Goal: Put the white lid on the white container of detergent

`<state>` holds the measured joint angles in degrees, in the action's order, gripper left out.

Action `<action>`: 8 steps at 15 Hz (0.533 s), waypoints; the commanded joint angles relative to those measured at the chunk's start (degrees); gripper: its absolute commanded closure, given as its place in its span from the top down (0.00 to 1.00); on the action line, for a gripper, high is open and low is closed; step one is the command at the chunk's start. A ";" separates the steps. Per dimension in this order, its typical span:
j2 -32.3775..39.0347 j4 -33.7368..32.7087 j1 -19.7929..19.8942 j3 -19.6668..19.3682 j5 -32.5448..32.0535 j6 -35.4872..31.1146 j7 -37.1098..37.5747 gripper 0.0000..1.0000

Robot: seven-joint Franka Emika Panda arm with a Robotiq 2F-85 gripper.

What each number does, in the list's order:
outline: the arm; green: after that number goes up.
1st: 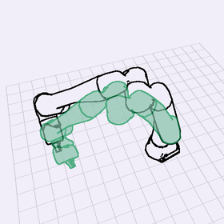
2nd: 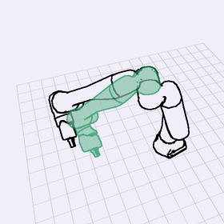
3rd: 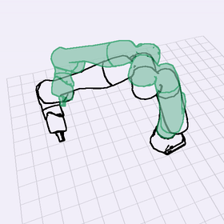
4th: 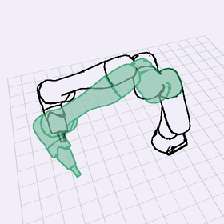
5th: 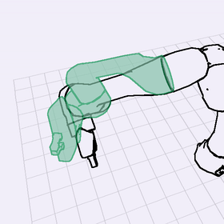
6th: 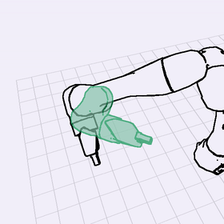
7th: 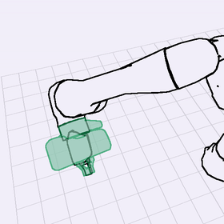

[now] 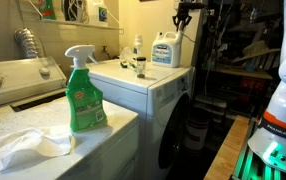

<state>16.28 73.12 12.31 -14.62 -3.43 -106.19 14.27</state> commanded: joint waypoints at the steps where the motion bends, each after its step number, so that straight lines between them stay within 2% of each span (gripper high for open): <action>1: 0.35 0.57 0.18 -0.95 -2.52 0.38 0.20 0.12; 8: -0.07 1.24 0.38 -0.41 -0.88 0.21 -0.34 0.12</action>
<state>16.37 73.20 12.24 -14.63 -4.04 -106.19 14.27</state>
